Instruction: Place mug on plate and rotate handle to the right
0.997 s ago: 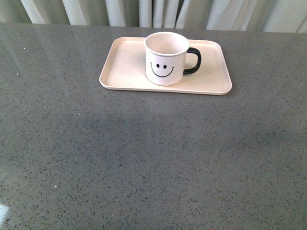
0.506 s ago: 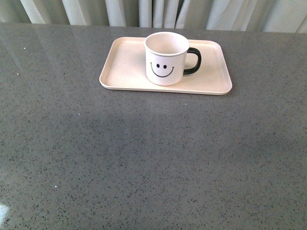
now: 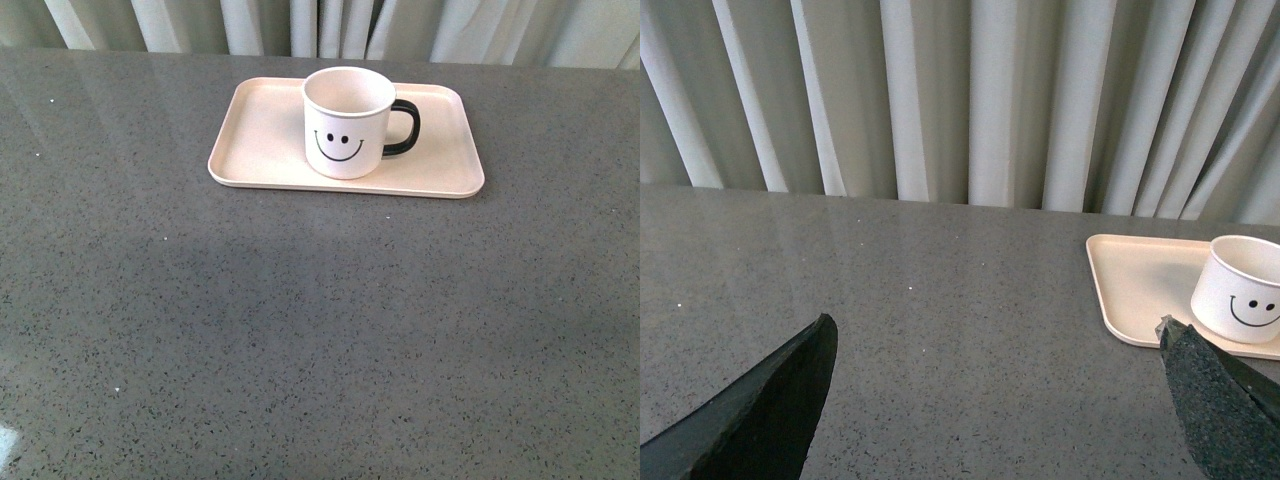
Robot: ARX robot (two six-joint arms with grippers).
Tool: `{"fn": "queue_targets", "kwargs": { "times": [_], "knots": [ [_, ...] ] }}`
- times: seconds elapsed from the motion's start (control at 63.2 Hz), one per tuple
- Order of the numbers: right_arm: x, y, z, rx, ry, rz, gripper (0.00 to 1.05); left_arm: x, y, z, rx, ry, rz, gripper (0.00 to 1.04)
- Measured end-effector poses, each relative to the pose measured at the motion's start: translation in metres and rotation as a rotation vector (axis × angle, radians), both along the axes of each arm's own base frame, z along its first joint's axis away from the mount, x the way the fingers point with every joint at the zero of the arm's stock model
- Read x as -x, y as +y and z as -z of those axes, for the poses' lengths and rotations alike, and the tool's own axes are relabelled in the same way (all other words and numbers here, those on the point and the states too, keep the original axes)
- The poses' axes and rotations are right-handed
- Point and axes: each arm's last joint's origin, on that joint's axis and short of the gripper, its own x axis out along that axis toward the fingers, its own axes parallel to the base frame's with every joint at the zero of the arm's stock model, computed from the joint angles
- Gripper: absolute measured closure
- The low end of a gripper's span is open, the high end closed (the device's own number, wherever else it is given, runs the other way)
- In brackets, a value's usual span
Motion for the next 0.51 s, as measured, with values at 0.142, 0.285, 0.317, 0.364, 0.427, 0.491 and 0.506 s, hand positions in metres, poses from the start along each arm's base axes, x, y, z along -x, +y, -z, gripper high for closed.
{"fn": "queue_targets", "kwargs": {
  "times": [0.142,0.285,0.317,0.364,0.427,0.491,0.506],
  "knots": [
    [0.0001,0.0,0.0,0.0,0.0,-0.001,0.95,0.0,0.0,0.0,0.0,0.0,0.0,0.09],
    [0.0002,0.0,-0.0001,0.0,-0.002,-0.001,0.65,0.0,0.0,0.0,0.0,0.0,0.0,0.09],
    [0.0002,0.0,-0.0001,0.0,-0.002,-0.001,0.6,0.0,0.0,0.0,0.0,0.0,0.0,0.09],
    [0.0002,0.0,-0.0001,0.0,-0.002,-0.001,0.53,0.0,0.0,0.0,0.0,0.0,0.0,0.09],
    [0.0002,0.0,-0.0001,0.0,-0.002,-0.001,0.42,0.0,0.0,0.0,0.0,0.0,0.0,0.09],
    [0.0002,0.0,-0.0001,0.0,-0.002,-0.001,0.32,0.0,0.0,0.0,0.0,0.0,0.0,0.09],
    [0.0002,0.0,-0.0001,0.0,-0.002,-0.001,0.28,0.0,0.0,0.0,0.0,0.0,0.0,0.09]
  ]
}}
